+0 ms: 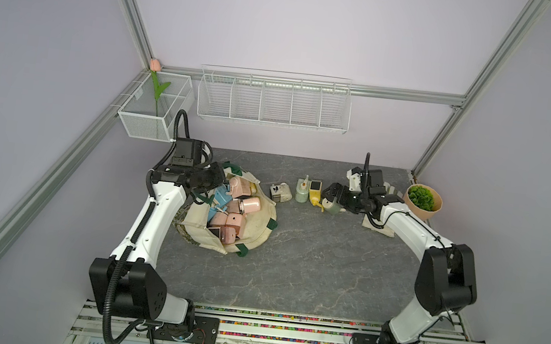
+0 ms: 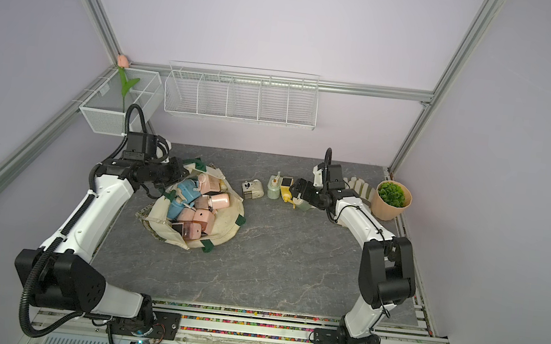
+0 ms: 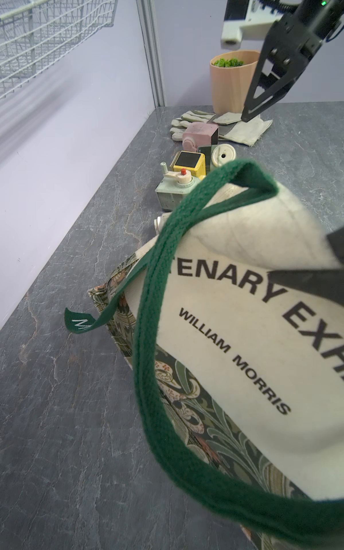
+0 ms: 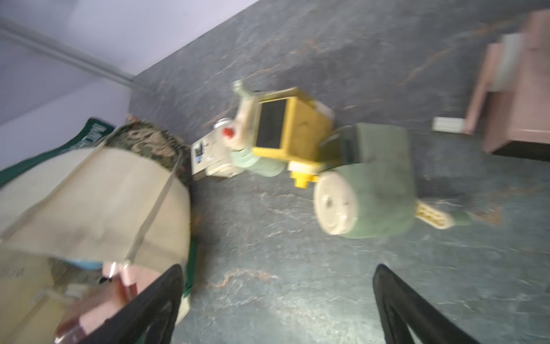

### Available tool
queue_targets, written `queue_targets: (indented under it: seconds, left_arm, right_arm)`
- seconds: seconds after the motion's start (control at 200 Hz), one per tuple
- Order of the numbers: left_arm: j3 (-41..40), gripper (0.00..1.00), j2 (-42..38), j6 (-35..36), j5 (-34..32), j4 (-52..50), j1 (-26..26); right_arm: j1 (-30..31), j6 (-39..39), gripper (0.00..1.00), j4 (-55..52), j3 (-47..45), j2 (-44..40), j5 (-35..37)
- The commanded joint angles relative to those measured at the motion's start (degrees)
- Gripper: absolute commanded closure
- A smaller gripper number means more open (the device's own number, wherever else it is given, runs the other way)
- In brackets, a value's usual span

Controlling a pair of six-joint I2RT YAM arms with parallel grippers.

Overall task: Take out the pencil sharpeners from the tote bags
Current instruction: Place the pencil sharpener at the center of the board, then pick up the pencil sharpener from the canvas bag.

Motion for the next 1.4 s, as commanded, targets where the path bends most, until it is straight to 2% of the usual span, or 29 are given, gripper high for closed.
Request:
queue_targets:
  seconds: [0.0, 0.205, 0.35, 0.6, 0.695, 0.81, 0.905, 0.955, 1.03, 1.105, 1.185, 1.395]
  left_arm:
    - [-0.18, 1.0, -1.16, 0.14, 1.33, -1.01, -0.01]
    - [-0.08, 1.0, -0.99, 0.14, 1.31, -1.1, -0.01]
    - [-0.44, 1.0, -1.37, -0.02, 1.55, -0.71, -0.27]
    - [1.16, 1.0, -0.48, 0.26, -0.12, -2.83, -2.74]
    - [2.02, 1.0, -0.67, -0.38, 0.13, -2.87, -3.68]
    - [1.5, 1.0, -0.81, -0.4, 0.16, -2.62, -3.97]
    - [0.18, 1.0, -0.36, -0.3, 0.64, -1.34, -4.27]
    - [0.18, 1.0, 0.35, -0.21, 1.29, -1.12, -4.32]
    - [-0.17, 1.0, 0.93, -0.21, 1.73, -0.46, -4.32]
    - [-1.0, 1.0, 1.11, -0.48, 1.88, 0.17, -4.32]
    - [-1.2, 1.0, 0.97, -0.22, 1.92, 0.04, -4.34]
    - [-0.73, 1.0, -0.45, 1.36, -3.01, -1.34, -4.31]
  right_arm:
    - [5.62, -4.3, 0.01, 2.78, -1.54, -4.47, -1.4]
    - [18.71, -10.38, 0.03, 3.61, -1.62, -6.71, 1.8]
    - [26.04, -13.78, 0.02, 1.96, 1.1, -3.46, 1.95]
    - [33.8, -18.28, 0.02, 4.16, 5.18, 3.62, -0.56]
    - [37.02, -24.81, 0.05, 2.53, 8.92, 7.28, -2.93]
    - [37.62, -29.88, 0.04, 2.31, 12.78, 11.15, -2.37]
    - [37.39, -37.25, 0.02, -0.06, 16.14, 13.51, -3.06]
    - [36.67, -38.11, 0.01, 1.39, 16.17, 14.26, -2.64]
    - [35.36, -40.21, 0.0, 2.25, 16.63, 15.59, -5.83]
    - [34.9, -44.42, 0.01, 3.81, 15.25, 16.18, -7.6]
    - [34.56, -47.37, 0.02, 5.91, 13.65, 16.65, -4.91]
    - [34.45, -53.48, 0.01, 13.92, 10.48, 19.58, -7.51]
